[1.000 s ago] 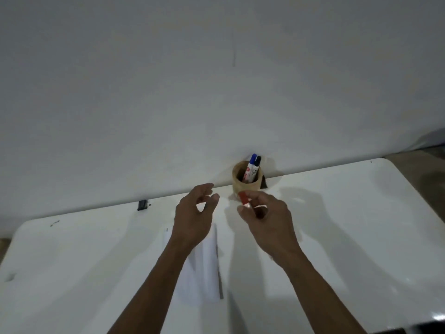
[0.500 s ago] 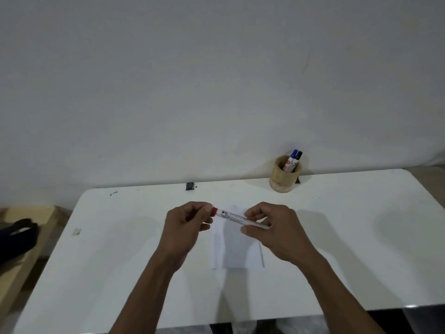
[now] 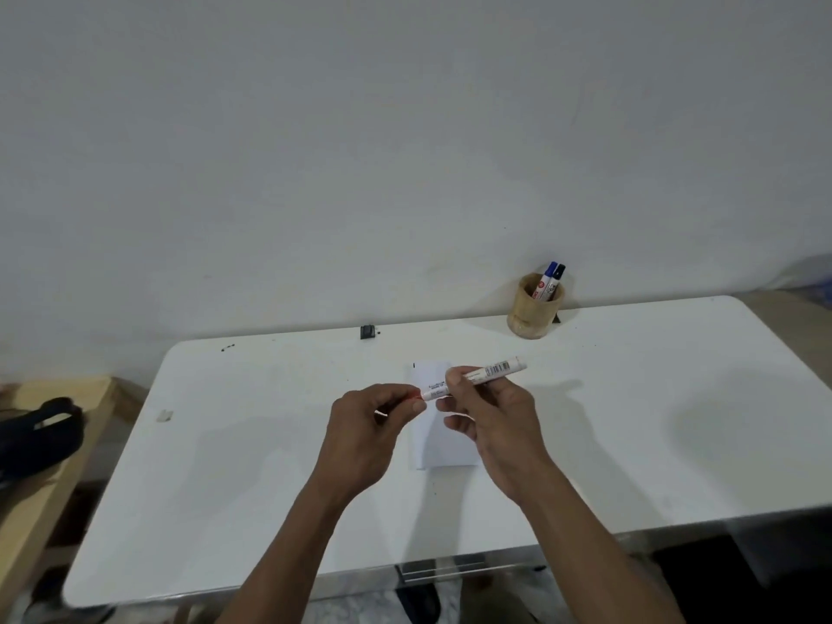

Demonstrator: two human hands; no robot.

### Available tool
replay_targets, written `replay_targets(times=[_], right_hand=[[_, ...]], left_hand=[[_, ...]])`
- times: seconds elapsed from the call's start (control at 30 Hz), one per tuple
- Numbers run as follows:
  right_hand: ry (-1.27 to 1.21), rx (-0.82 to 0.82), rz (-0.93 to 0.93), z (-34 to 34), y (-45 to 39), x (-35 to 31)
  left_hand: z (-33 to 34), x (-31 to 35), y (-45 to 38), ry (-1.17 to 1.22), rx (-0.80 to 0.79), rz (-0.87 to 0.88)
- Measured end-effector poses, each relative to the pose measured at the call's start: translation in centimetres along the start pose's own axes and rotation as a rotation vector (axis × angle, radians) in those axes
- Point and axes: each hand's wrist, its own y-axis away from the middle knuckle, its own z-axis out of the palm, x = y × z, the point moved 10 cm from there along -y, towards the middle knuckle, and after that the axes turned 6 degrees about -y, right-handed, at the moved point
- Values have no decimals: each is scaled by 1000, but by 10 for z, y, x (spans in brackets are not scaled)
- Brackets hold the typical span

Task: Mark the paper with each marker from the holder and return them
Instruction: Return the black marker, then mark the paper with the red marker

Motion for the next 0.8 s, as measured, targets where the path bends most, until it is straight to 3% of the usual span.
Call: replay_targets(times=[0.13,0.3,0.57,0.8], right_hand=[[114,-28,-24,-3,-10,2],[40,25,-34,-28,-37,-12],[27,91,-43,-49,-77,-8],[39,106,5,-61,-106,9]], left_hand=[[5,-8,-4,-65,-77,-23],[1,-38,-19,-82,-93,-165],[0,-75,-69,-241,85,-289],[24,-114,-116,-425,63,-346]])
